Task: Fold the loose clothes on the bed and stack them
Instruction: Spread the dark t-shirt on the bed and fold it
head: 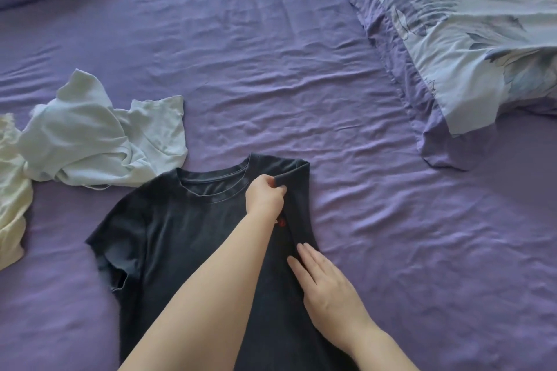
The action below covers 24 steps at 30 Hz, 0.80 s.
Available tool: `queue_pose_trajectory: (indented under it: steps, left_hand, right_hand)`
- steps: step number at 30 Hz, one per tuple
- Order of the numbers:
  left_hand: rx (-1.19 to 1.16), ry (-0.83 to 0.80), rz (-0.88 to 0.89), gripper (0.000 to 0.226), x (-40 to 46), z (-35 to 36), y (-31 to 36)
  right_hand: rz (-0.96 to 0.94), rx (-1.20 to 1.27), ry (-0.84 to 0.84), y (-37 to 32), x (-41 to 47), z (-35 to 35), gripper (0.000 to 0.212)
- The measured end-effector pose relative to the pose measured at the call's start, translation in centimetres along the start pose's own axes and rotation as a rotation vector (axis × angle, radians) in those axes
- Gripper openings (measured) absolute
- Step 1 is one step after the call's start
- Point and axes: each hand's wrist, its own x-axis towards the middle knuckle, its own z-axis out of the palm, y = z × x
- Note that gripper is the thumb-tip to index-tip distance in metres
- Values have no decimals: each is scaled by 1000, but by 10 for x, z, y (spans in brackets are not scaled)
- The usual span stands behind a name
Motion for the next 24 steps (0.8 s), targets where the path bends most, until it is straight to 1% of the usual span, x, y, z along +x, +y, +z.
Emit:
queue_pose_trajectory:
  steps: [2, 3, 4, 6, 7, 8, 10, 11, 15, 20, 24]
  left_hand:
    - [-78, 13, 7, 21, -6, 0, -3]
    - [-81, 44, 53, 23, -11, 0, -4]
    - [-23, 95, 142, 27, -18, -1, -7]
    - [216, 153, 406, 34, -29, -4, -16]
    - [363, 132, 521, 36, -33, -5, -22]
    - [507, 81, 579, 38, -36, -8, -28]
    - [698, -4, 570, 43, -39, -16, -43]
    - [725, -2, 548, 45, -39, -22, -50]
    - [727, 130, 432, 45, -42, -70, -81]
    - [702, 120, 340, 41, -37, -148, -125]
    - [744, 212, 272, 46, -32, -195, -151]
  right_hand:
    - [-4, -51, -29, -5, -1, 0, 54]
    - [10, -70, -51, -7, 0, -1, 55]
    - [31, -85, -81, -9, 1, -3, 58]
    - [72, -122, -136, -12, 3, -7, 60]
    - [84, -136, -159, -14, 4, -10, 60]
    - [88, -148, -174, -16, 6, -12, 61]
    - [83, -162, -185, -19, 8, -15, 62]
    - [79, -170, -185, -22, 10, -16, 62]
    - [23, -185, -199, -41, 18, -14, 62]
    - [-55, -165, -262, -83, 36, 6, 61]
    - [-87, -131, -284, -121, 64, 22, 61]
